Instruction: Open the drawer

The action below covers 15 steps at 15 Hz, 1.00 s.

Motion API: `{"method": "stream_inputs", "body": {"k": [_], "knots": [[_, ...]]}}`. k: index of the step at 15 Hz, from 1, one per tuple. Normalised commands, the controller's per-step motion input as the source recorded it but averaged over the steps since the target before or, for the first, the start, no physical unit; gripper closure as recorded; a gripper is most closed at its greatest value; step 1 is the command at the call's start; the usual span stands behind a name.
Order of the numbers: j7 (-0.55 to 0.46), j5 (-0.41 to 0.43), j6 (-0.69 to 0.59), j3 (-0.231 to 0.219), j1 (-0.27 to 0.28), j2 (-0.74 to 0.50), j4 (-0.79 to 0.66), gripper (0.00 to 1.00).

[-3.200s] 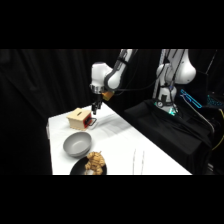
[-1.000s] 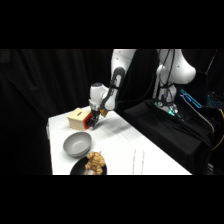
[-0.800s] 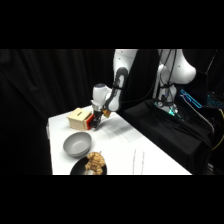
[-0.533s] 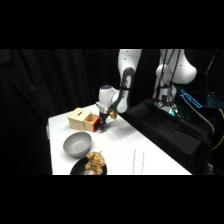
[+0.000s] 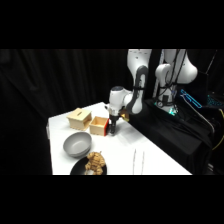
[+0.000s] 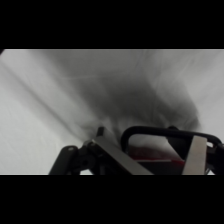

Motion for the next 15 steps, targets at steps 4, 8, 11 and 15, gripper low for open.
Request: {"method": "stream_inputs", "body": {"k": [4,8,11,15], "knots": [[-0.21,0.038,-0.29,0.025,0.012,-0.56,-0.29,0.0],[-0.17,-0.069,-0.43,0.02,-0.084,-0.62,-0.23,0.0],[-0.06,-0.165,-0.38,0.044,-0.109,-0.52,-0.15,0.0],[-0.02,-0.165,-0.34,0.119,-0.155,-0.49,-0.12,0.0]]}}
